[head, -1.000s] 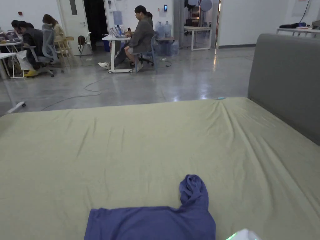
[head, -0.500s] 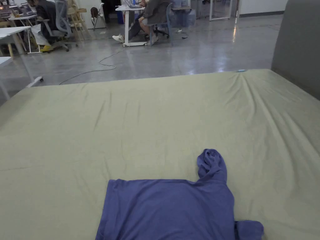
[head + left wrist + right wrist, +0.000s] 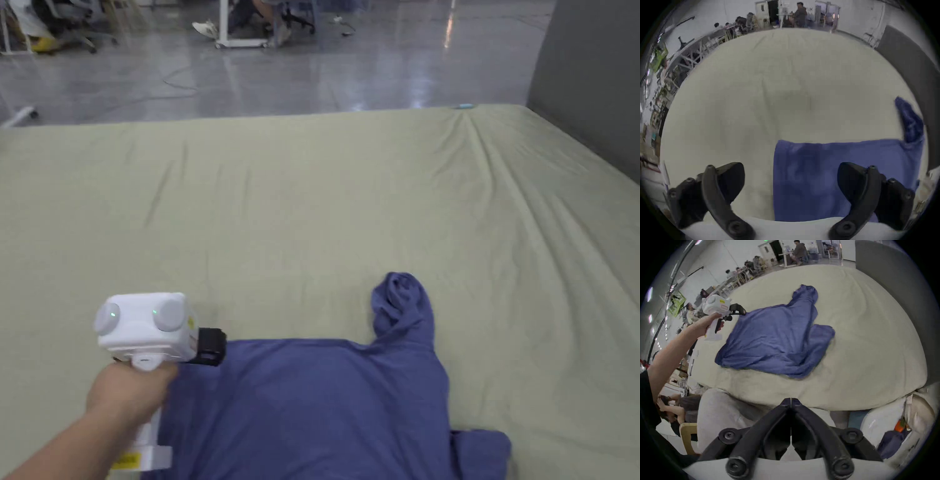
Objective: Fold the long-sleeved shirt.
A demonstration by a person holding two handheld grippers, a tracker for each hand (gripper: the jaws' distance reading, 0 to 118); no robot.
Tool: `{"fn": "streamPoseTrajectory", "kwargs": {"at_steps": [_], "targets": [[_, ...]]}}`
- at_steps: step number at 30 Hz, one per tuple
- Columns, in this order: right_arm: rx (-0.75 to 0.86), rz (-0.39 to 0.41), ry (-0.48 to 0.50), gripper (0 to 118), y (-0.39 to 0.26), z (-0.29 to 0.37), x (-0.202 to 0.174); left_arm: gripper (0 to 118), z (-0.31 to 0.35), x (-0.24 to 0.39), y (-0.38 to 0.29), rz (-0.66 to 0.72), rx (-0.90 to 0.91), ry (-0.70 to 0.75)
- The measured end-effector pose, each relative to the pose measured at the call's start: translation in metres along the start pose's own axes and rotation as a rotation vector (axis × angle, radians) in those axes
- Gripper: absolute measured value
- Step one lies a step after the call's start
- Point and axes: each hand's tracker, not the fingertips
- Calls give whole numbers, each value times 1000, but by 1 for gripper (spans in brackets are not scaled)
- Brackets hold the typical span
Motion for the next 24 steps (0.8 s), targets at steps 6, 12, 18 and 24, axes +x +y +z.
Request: {"fn": "streamPoseTrajectory", "kwargs": {"at_steps": [6,12,18,24], "targets": [[-48,-31,-38,98,35,-18,35,9,45,10,-17,-53,-4,9],[-24,-219,-65,105,122,-84,74,0,67,-9,0,-126,71,-74],[-141,-366,-107,83,155,-161,78,0,90,-5,-11,-101,97,-92],[-33,-253,-95,0,138,-109,73,0,117,-25,-16,-71,146,-66]]}}
